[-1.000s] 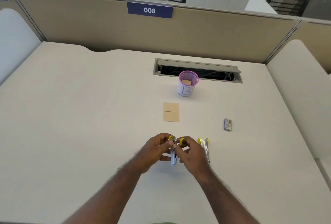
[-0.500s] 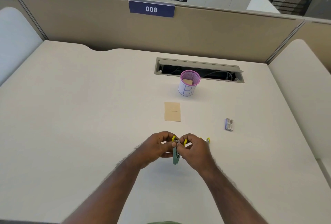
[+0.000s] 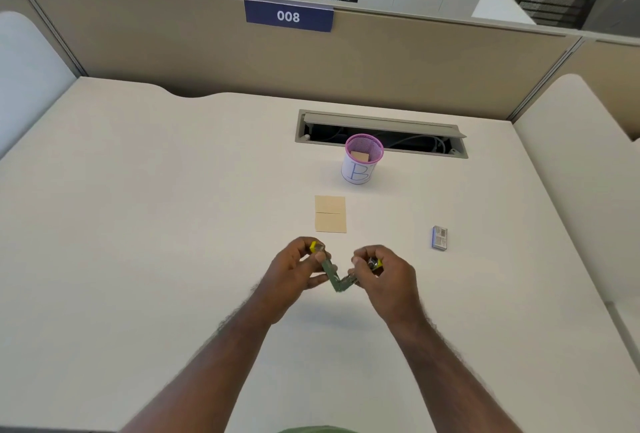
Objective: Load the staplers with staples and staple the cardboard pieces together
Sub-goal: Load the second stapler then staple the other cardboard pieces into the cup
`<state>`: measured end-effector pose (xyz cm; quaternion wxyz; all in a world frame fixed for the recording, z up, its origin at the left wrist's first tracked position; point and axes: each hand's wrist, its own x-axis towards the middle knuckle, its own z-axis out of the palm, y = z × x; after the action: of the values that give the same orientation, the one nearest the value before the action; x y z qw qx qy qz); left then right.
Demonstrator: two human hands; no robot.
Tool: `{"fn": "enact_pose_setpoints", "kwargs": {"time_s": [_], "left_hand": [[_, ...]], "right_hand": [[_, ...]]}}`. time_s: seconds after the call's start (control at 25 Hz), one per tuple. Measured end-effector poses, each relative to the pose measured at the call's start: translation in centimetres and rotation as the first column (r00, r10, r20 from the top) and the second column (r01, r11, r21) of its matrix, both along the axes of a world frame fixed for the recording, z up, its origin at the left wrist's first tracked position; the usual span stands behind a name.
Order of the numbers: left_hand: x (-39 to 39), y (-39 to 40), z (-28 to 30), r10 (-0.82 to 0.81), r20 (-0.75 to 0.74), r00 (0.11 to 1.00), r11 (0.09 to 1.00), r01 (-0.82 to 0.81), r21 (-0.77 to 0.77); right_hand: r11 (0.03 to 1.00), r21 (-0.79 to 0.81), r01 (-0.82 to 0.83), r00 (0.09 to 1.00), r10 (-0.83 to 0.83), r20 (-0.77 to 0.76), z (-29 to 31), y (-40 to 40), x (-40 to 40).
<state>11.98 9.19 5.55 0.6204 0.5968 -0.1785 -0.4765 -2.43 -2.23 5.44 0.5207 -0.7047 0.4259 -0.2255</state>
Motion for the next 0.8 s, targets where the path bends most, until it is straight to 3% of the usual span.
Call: {"fn": "enact_pose_setpoints", "kwargs": {"time_s": [0.12,0.2,0.36,0.48,0.6,0.68,0.8], "left_hand": [[0.8,0.3,0.4,0.102,-0.125,0.987,0.983,-0.119,-0.140],[1.1,0.7,0.5,0.098,-0.269,0.958,0.962,-0.161,-0.221],[1.2,1.9,0.4,-0.050,-0.572,0.819,0.950,-0.138,-0.279],[1.4,2.7,0.4,-0.200,-0.505,0.840,0.976,0.129,-0.174],[1.5,2.6,0.7,-0.481,-0.348,0.805,0.872,0.479,-0.097],[1.2,2.1,1.1,-0.554,-0.311,0.772,0.829,0.547,-0.117],[0.4,1.4,1.6,-0.488,-0.323,0.811,0.870,0.481,-0.105]], "right_hand": [[0.952,0.299,0.065,0.953,-0.148,0.263,0.3,-0.4,0.1],[0.880,0.470,0.072,0.903,-0.257,0.344,0.6,-0.8,0.2],[0.751,0.646,-0.138,0.862,-0.230,0.452,1.9,-2.3,0.0],[0.744,0.612,-0.269,0.894,-0.044,0.446,3.4,-3.4,-0.1],[0.759,0.549,-0.350,0.921,0.171,0.351,4.8,-3.8,0.4],[0.745,0.516,-0.422,0.905,0.316,0.285,5.8,-3.7,0.9],[0.818,0.374,-0.436,0.899,0.417,0.135,6.7,-3.3,1.7]]}}
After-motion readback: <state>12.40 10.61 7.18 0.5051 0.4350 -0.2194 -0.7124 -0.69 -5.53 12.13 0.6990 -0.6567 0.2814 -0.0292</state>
